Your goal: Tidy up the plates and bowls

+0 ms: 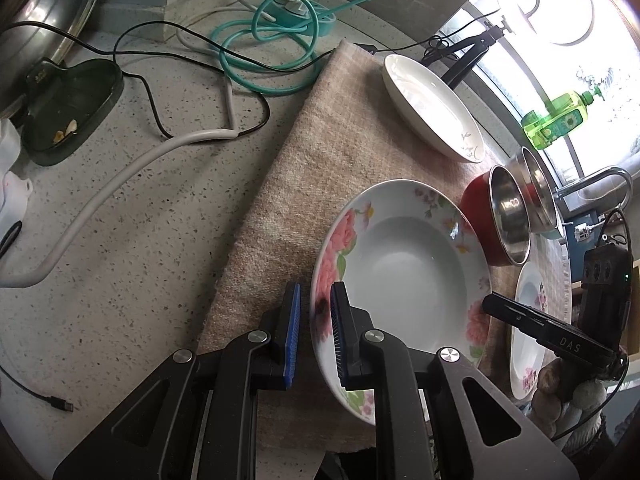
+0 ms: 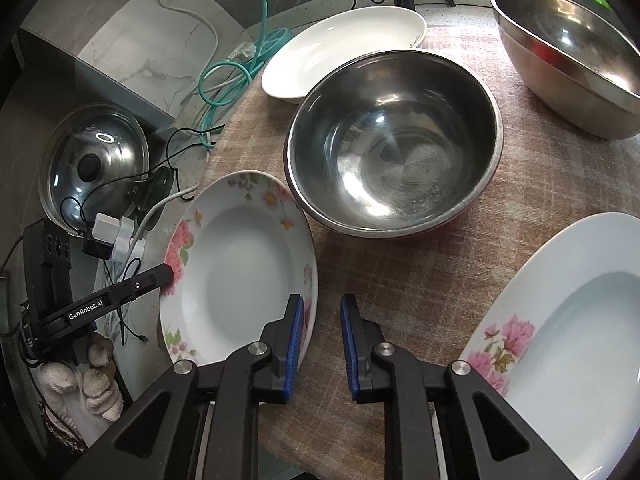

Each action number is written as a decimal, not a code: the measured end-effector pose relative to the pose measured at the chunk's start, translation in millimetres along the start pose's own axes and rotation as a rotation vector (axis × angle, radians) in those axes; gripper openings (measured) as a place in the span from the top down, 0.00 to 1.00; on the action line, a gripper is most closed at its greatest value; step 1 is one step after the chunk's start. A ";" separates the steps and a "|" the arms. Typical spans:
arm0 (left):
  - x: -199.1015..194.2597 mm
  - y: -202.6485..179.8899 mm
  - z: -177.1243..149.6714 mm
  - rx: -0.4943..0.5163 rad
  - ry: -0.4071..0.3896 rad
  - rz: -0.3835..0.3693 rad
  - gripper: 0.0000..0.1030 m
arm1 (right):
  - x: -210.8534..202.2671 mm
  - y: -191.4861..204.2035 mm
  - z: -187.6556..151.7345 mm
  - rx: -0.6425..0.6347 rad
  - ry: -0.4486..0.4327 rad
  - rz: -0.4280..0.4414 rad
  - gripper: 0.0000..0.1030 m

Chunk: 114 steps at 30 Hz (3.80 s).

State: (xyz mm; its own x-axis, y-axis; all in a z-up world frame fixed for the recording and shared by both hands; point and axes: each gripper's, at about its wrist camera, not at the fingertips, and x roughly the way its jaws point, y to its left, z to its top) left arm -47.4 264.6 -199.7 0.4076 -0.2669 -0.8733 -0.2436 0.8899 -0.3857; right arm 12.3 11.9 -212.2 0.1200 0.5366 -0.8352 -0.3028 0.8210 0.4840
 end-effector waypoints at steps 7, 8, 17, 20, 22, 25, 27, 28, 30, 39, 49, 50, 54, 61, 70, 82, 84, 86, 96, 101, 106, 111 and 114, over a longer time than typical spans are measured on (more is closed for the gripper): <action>1.2 -0.6 0.7 0.001 0.002 -0.002 0.87 | 5.0 2.9 2.4 0.002 0.007 0.015 0.89; 1.1 -0.8 0.9 0.002 0.002 -0.002 0.87 | 4.8 3.0 2.4 0.004 0.006 0.017 0.90; 1.6 -3.7 -0.3 0.010 0.003 -0.003 0.89 | 4.1 5.4 2.6 -0.004 0.006 0.013 0.93; 1.5 -4.3 -0.6 0.016 0.002 0.003 0.90 | 4.1 5.5 2.6 -0.004 0.007 0.013 0.93; 1.3 -5.0 -0.8 0.023 0.000 0.012 0.91 | 4.1 5.4 2.5 -0.002 0.006 0.013 0.93; 1.1 -5.3 -1.0 0.024 -0.002 0.021 0.92 | 4.0 5.4 2.6 -0.003 0.007 0.013 0.93; 1.0 -6.9 -1.2 0.034 -0.003 0.030 0.92 | 4.2 5.3 2.8 -0.003 0.007 0.013 0.93; 0.8 -7.7 -1.1 0.038 -0.004 0.035 0.92 | 4.1 5.3 2.8 -0.001 0.006 0.014 0.93; 0.9 -9.0 -0.7 0.047 -0.004 0.042 0.92 | 4.6 5.7 2.7 0.000 0.007 0.013 0.93; 0.2 -7.3 -0.1 0.032 -0.005 0.036 0.92 | 4.3 3.1 0.9 0.025 0.010 0.031 0.93; -4.2 -4.9 -1.7 0.004 -0.014 0.044 0.92 | 3.2 6.2 0.2 0.013 0.013 0.025 0.93; -4.9 -4.3 -2.0 0.001 -0.014 0.043 0.92 | 3.2 6.3 0.0 0.013 0.014 0.026 0.93; -7.1 -2.9 -3.0 -0.006 -0.014 0.041 0.92 | 2.4 5.2 -1.4 0.019 0.015 0.038 0.93; -6.8 -2.9 -7.5 -0.024 -0.008 0.036 0.92 | -2.0 4.6 -2.7 0.013 0.014 0.041 0.93; -12.3 -10.2 -14.5 -0.026 -0.016 0.036 0.92 | -11.2 0.2 -4.7 0.011 0.007 0.053 0.93; -25.2 -27.2 -23.0 -0.028 -0.043 0.051 0.92 | -28.4 -8.0 -11.0 0.004 -0.001 0.084 0.93; -27.1 -31.1 -24.5 -0.028 -0.047 0.050 0.92 | -32.9 -9.7 -11.7 0.001 -0.005 0.089 0.93; -28.9 -35.6 -25.8 -0.029 -0.052 0.050 0.92 | -37.6 -11.6 -12.0 -0.002 -0.011 0.092 0.93; -35.1 -62.6 -27.9 -0.010 -0.077 0.040 0.92 | -60.7 -27.1 -15.1 0.002 -0.036 0.101 0.93; -33.8 -79.8 -29.3 0.008 -0.078 0.033 0.92 | -74.2 -39.9 -18.2 0.012 -0.049 0.101 0.93; -26.7 -100.0 -30.7 0.030 -0.068 0.024 0.92 | -88.0 -57.0 -21.6 0.035 -0.061 0.097 0.93; -18.4 -120.8 -32.7 0.054 -0.057 0.009 0.92 | -102.3 -75.2 -25.4 0.058 -0.076 0.086 0.93; -13.9 -132.7 -34.2 0.071 -0.050 0.000 0.92 | -110.8 -87.4 -28.6 0.074 -0.084 0.081 0.93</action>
State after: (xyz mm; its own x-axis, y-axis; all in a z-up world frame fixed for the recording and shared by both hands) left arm -50.9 137.6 -146.6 0.4513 -0.2502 -0.8566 -0.1814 0.9141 -0.3626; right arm -1.6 -124.8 -169.5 0.1780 0.6137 -0.7692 -0.2445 0.7848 0.5695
